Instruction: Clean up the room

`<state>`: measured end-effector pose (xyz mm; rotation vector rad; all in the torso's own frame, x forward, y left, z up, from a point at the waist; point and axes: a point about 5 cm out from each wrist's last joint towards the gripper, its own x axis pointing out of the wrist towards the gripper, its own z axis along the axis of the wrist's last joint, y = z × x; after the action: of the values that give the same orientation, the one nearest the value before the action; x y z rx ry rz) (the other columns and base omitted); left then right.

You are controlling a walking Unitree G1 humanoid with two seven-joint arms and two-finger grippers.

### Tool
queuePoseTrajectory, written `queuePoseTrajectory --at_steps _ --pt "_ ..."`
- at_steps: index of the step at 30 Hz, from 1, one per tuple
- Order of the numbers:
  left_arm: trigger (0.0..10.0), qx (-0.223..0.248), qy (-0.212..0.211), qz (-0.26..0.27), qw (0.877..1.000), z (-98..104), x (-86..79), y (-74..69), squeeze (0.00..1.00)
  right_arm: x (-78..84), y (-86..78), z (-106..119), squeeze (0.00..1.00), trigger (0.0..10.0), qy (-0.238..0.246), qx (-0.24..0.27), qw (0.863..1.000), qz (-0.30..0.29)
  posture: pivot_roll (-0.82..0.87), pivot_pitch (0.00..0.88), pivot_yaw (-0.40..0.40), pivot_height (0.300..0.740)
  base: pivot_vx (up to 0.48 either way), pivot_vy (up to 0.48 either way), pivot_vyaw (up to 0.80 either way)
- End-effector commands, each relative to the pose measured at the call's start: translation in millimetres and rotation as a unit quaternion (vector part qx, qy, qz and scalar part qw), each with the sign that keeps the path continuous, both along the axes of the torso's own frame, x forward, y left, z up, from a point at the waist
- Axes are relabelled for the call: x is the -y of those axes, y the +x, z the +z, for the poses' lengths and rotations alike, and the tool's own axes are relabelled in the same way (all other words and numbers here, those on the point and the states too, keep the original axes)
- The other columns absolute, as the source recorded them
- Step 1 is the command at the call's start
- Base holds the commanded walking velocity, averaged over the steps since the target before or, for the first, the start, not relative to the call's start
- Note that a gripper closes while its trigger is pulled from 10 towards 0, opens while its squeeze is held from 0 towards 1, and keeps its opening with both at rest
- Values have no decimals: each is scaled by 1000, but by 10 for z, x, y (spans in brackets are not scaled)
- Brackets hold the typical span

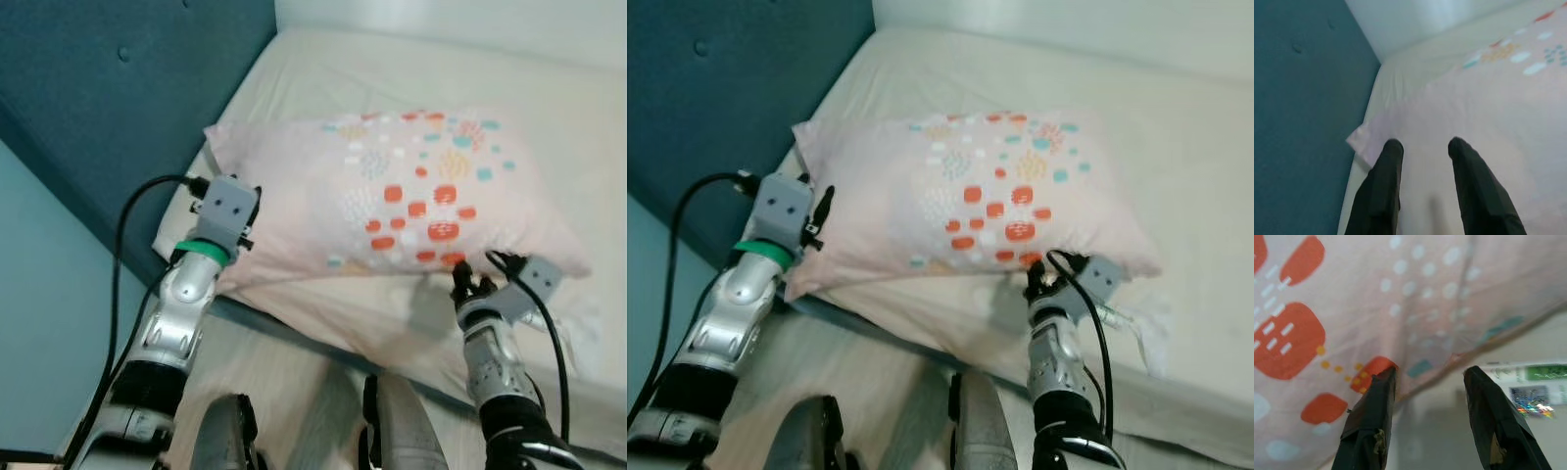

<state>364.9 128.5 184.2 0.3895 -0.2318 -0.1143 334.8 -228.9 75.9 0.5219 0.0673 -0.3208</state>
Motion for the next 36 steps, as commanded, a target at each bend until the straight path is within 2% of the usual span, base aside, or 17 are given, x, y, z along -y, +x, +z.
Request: queuePoseTrajectory --at_steps 1,3,6,8,12,14,15,16,17,19,22,26,27,28,29,32,36 --pt "10000 -25 5 13 1000 -122 -20 9 0 -11 -28 -91 0 10000 9 -21 1000 6 -56 196 122 620 0 0 0" --pt "10000 -23 -3 15 1000 -71 -13 33 0 38 40 -21 0 10000 6 -20 1000 13 -42 216 127 620 0 0 0" --pt "10000 -25 -11 24 999 -108 -161 -78 0 124 153 118 0 10000 0 -16 1000 25 -8 247 127 620 0 0 0" --pt "10000 -25 -11 24 999 -108 -161 -78 0 124 153 118 0 10000 0 -16 1000 25 -8 247 127 620 0 0 0" --pt "10000 -26 -9 42 999 -146 -320 -191 0 149 222 226 0 10000 1 -4 999 36 22 268 129 620 0 0 0" --pt "10000 -28 -2 55 998 -196 -430 -267 0 141 286 331 0 10000 53 35 997 44 50 279 128 620 0 0 0" --pt "10000 -28 -2 55 998 -196 -430 -267 0 141 286 331 0 10000 53 35 997 44 50 279 128 620 0 0 0" --pt "10000 -31 2 63 998 -233 -492 -315 0 117 316 373 0 10000 116 67 990 47 63 279 129 620 0 0 0" --pt "10000 -33 3 66 997 -245 -514 -337 0 95 321 371 43 10000 146 79 985 50 67 279 129 620 0 0 0" --pt "10000 -34 3 67 997 -252 -527 -353 0 59 325 364 63 10000 172 88 980 57 67 279 129 620 0 0 0" --pt "10000 -39 4 67 997 -262 -538 -408 0 -123 308 273 0 10000 222 103 966 87 68 286 130 620 0 0 0" --pt "10000 -42 4 66 997 -267 -539 -425 0 -180 283 215 0 10000 235 103 962 91 68 288 131 620 0 0 0" --pt "10000 -46 4 64 997 -282 -526 -442 0 -267 220 100 0 3804 258 100 955 101 68 296 138 620 0 0 0" --pt "10000 -46 4 64 997 -282 -526 -442 0 -267 220 100 0 3804 258 100 955 101 68 296 138 620 0 0 0" --pt "10000 -51 5 59 997 -298 -505 -459 0 -361 146 -13 0 0 283 102 947 116 66 300 143 620 0 0 0" --pt "10000 -56 5 52 997 -301 -476 -492 0 -485 27 -170 0 0 318 106 933 135 69 315 151 620 0 0 0" --pt "10000 -60 5 50 997 -305 -469 -521 0 -512 -34 -254 0 0 327 104 930 136 74 327 156 620 0 0 0"
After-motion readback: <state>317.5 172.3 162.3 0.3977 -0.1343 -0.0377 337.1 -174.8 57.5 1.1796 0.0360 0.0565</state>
